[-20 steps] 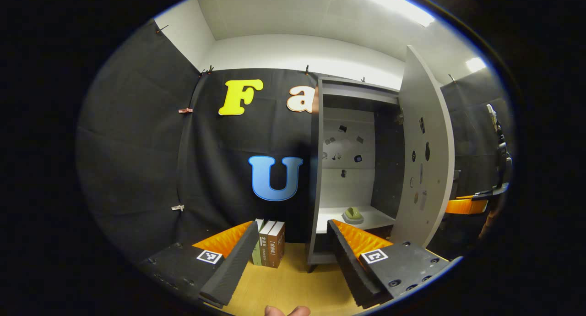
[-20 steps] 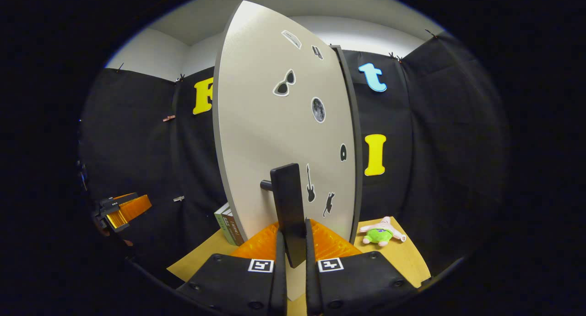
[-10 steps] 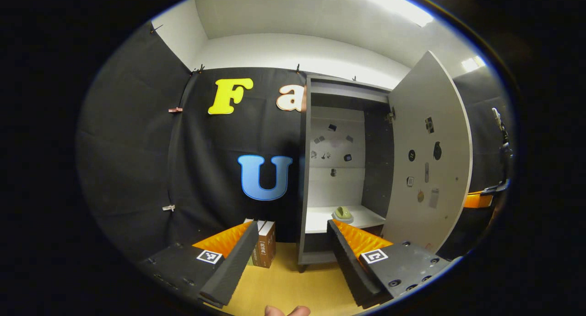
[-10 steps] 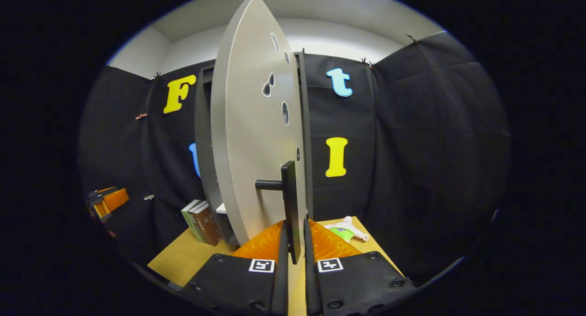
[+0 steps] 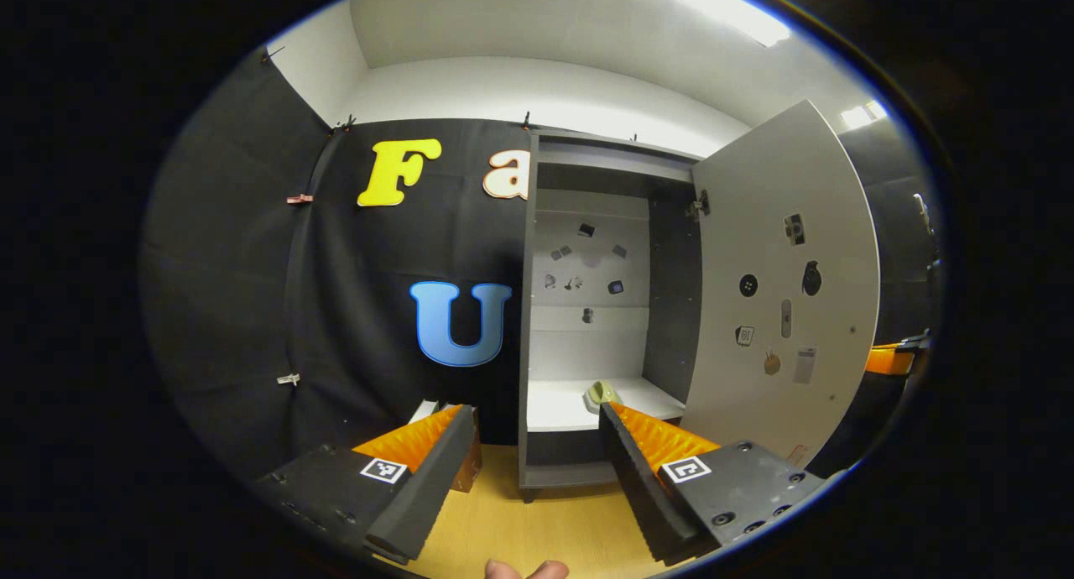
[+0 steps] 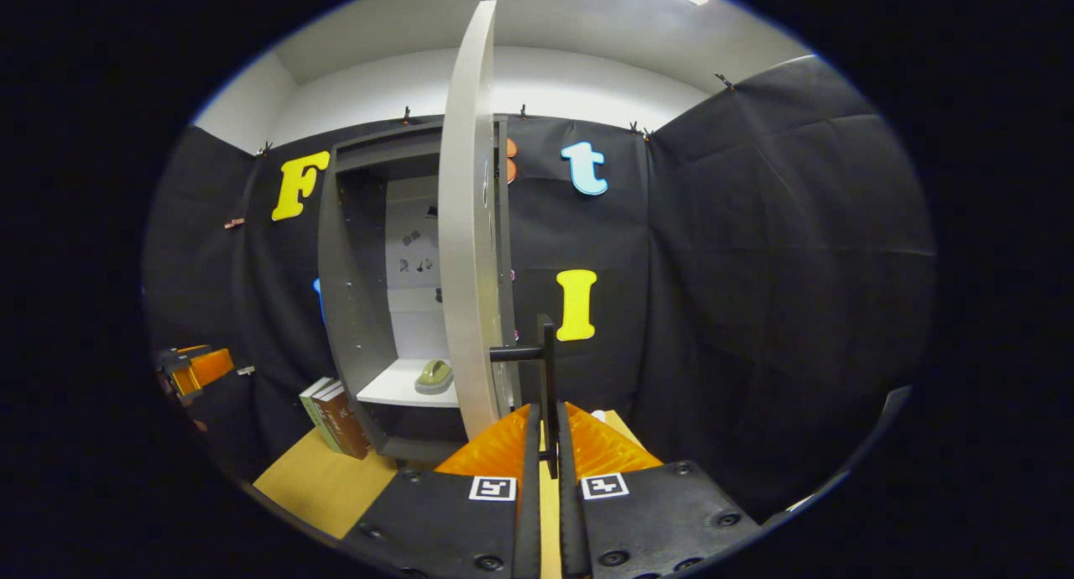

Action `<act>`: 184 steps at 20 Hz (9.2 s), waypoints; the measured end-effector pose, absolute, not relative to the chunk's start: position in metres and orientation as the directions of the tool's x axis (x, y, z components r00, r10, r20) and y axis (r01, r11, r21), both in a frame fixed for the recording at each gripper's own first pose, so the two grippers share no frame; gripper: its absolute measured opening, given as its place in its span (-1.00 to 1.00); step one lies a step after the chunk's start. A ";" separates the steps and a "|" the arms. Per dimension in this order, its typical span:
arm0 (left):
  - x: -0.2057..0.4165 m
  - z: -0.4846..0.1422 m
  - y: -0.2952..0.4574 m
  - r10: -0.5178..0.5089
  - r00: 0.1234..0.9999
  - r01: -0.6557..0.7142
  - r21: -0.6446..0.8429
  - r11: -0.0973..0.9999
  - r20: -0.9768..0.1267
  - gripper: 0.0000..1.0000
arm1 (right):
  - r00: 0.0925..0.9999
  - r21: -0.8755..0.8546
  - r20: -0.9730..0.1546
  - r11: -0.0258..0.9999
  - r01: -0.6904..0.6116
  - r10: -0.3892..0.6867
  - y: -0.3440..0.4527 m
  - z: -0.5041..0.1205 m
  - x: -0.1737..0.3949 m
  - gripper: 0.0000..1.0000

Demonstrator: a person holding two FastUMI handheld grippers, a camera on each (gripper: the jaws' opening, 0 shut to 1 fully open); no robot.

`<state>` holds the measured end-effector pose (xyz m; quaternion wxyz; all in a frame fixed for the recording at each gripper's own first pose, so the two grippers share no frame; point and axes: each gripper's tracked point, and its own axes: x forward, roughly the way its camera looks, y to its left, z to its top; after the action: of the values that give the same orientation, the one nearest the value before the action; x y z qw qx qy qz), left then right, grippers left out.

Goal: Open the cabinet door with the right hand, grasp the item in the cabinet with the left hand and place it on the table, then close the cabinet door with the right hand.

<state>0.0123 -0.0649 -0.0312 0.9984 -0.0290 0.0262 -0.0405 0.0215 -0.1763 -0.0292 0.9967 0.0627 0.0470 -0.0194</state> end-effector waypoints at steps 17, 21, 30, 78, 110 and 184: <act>0.174 -0.054 -0.199 -0.213 0.965 0.209 -0.048 0.977 -0.151 0.75 | 0.976 0.079 -0.073 0.974 0.211 -0.205 -0.301 -0.061 0.032 0.95; 0.231 -0.070 -0.213 -0.211 0.955 0.208 -0.036 0.977 -0.208 0.87 | 0.970 0.021 -0.089 0.973 0.230 -0.228 -0.325 -0.073 0.041 0.95; 0.341 -0.141 -0.250 -0.241 0.879 0.267 0.004 0.964 -0.411 0.90 | 0.973 0.013 -0.095 0.977 0.212 -0.210 -0.363 -0.094 0.068 0.95; 0.096 -0.258 -0.128 -0.161 0.892 0.155 -0.049 0.987 -0.422 -0.58 | 0.973 0.025 -0.028 0.972 0.232 -0.231 -0.287 -0.055 0.059 0.95; 0.014 -0.498 -0.252 -0.208 0.785 0.203 -0.076 0.976 -0.584 -0.19 | 0.973 0.049 -0.097 0.975 0.217 -0.211 -0.271 -0.060 0.069 0.95; -0.027 -0.054 0.093 0.075 0.996 -0.075 -0.003 0.997 -0.057 0.89 | 0.980 0.017 -0.013 0.980 -0.200 0.201 0.042 -0.017 0.052 0.96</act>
<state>-0.0267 0.0935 -0.0538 0.9989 -0.0025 0.0283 0.0377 0.0520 0.0418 -0.0175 0.9949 0.0077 0.0074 0.1008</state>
